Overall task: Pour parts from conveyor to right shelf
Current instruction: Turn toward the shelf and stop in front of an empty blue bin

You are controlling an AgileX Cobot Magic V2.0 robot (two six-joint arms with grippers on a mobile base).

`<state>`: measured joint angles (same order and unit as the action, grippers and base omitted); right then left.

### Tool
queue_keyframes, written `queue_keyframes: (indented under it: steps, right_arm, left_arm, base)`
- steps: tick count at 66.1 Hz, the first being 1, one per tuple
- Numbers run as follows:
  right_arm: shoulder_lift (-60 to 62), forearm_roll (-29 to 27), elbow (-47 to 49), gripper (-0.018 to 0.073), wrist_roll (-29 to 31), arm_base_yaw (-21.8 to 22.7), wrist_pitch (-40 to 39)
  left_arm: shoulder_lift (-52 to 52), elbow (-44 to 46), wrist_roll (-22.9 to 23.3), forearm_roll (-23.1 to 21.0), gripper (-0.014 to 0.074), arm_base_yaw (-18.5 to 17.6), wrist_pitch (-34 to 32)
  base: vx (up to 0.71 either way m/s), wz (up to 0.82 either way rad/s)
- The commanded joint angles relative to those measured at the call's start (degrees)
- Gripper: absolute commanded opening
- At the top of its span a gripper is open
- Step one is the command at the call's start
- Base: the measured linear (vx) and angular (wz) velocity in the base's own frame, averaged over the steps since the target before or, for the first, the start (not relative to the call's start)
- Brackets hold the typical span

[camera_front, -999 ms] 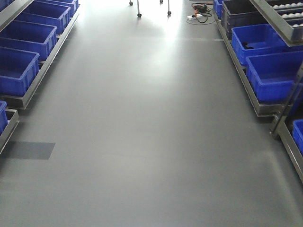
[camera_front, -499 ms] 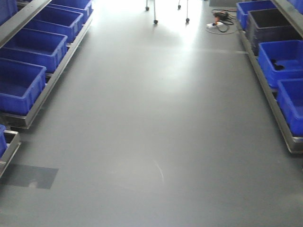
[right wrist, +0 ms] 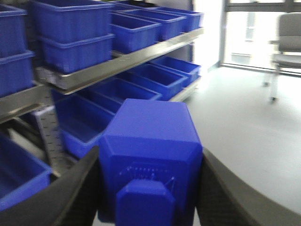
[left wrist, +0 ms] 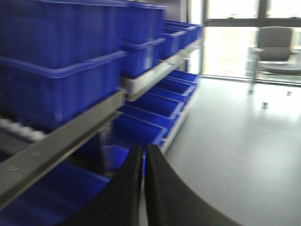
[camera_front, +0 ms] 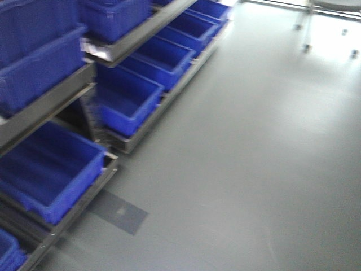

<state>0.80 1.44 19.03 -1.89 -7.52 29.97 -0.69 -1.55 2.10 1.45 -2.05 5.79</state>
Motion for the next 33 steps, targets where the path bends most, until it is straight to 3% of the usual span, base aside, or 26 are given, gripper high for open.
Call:
queue_keyframes:
  steps: [1, 33]
  right_arm:
    - [-0.5, 0.4, 1.5, -0.0005, 0.3, 0.3, -4.6]
    - [-0.5, 0.4, 1.5, -0.0005, 0.3, 0.3, -4.6]
  left_arm:
    - [-0.7, 1.1, 0.4, -0.4, -0.0006, 0.1, -4.5]
    - [-0.7, 1.1, 0.4, -0.4, -0.0006, 0.1, -4.5]
  base:
    - [0.35, 0.96]
    - [0.28, 0.92]
